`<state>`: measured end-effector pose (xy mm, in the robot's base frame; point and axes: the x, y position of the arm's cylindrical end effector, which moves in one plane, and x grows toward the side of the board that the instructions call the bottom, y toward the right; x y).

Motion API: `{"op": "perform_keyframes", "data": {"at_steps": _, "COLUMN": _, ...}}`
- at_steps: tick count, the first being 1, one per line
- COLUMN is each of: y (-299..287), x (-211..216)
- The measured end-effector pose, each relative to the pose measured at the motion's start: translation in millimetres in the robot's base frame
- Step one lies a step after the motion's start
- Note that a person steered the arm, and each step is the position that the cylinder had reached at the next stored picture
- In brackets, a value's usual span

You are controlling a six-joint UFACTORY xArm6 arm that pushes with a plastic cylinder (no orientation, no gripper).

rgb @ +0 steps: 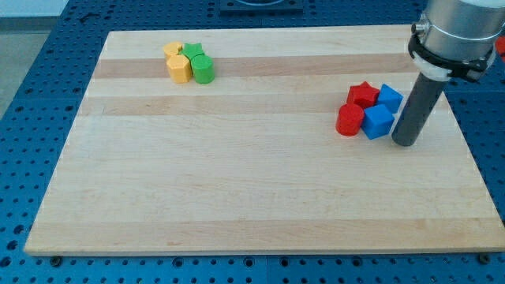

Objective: Slide the blue triangle and the red star a bit left

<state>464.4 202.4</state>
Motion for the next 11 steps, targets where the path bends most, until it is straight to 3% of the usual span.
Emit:
{"op": "perform_keyframes", "data": {"at_steps": 3, "y": -1.9, "x": 0.0}}
{"op": "perform_keyframes", "data": {"at_steps": 5, "y": 80.8, "x": -13.8}}
{"op": "perform_keyframes", "data": {"at_steps": 6, "y": 98.4, "x": -46.3}}
{"op": "perform_keyframes", "data": {"at_steps": 7, "y": 98.4, "x": -65.6}}
{"op": "perform_keyframes", "data": {"at_steps": 11, "y": 33.9, "x": -69.4}}
